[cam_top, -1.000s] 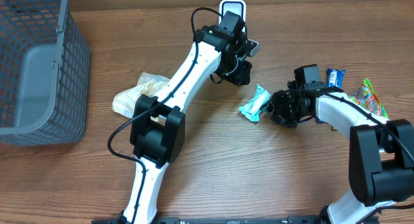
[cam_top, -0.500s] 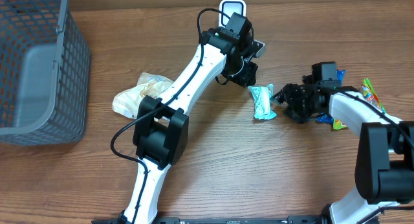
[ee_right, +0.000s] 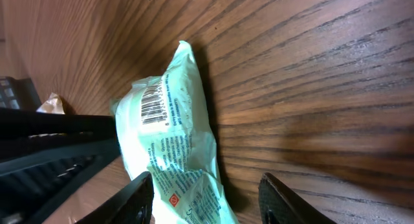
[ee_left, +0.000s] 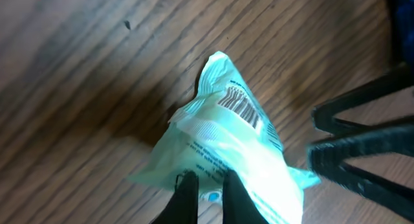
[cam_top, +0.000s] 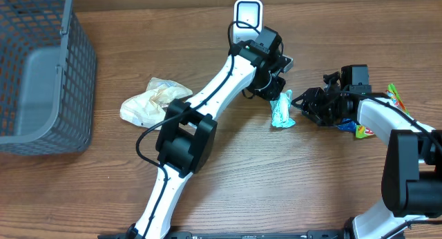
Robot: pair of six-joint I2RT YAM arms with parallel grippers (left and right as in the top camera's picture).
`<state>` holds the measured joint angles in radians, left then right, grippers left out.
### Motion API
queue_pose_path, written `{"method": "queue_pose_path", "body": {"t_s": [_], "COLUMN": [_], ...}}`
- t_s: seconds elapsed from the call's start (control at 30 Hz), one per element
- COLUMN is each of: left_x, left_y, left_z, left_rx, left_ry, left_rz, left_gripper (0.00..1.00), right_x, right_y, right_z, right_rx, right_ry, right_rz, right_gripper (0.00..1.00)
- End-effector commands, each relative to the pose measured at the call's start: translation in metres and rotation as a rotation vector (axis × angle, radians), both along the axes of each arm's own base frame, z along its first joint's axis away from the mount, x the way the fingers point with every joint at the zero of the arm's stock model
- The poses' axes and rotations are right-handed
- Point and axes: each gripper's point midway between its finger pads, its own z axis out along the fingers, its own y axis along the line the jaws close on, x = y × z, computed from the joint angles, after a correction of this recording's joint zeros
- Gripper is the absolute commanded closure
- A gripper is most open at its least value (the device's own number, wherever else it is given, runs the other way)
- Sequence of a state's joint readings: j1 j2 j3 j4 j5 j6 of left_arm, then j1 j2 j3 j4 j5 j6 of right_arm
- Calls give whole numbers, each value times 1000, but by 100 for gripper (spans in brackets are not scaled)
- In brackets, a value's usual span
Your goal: Scan the item barcode
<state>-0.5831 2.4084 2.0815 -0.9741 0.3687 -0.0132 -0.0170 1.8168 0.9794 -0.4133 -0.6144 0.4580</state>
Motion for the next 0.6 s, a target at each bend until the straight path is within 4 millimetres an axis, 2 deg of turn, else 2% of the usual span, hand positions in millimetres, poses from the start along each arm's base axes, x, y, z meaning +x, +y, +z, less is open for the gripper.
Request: {"method": "queue_pose_path", "body": {"t_s": [0.0,0.13,0.3,0.47,0.57], "left_x": [-1,-1,-5,-7,-13], "left_y": [-3,1,4,3,0], "left_z": [-13,-17,-40,-41,-50], "left_rx": [-2,8,35,34,44], "left_ry": [48,71,136,176,211], "left_rz": [38,68,122,192,211], "left_gripper": [94,94,96,96,96], "right_x": [0,0,-2,-3,-6], "right_y": [4,4,4,6,12], "right_z": [3,3,3,2,1], "right_rx": [1,3,3,4,5], "right_ry": [-23,-20,-15,-10,-5], "right_rz": [25,22,22,28,40], "right_gripper": [46,46,45,45,45]}}
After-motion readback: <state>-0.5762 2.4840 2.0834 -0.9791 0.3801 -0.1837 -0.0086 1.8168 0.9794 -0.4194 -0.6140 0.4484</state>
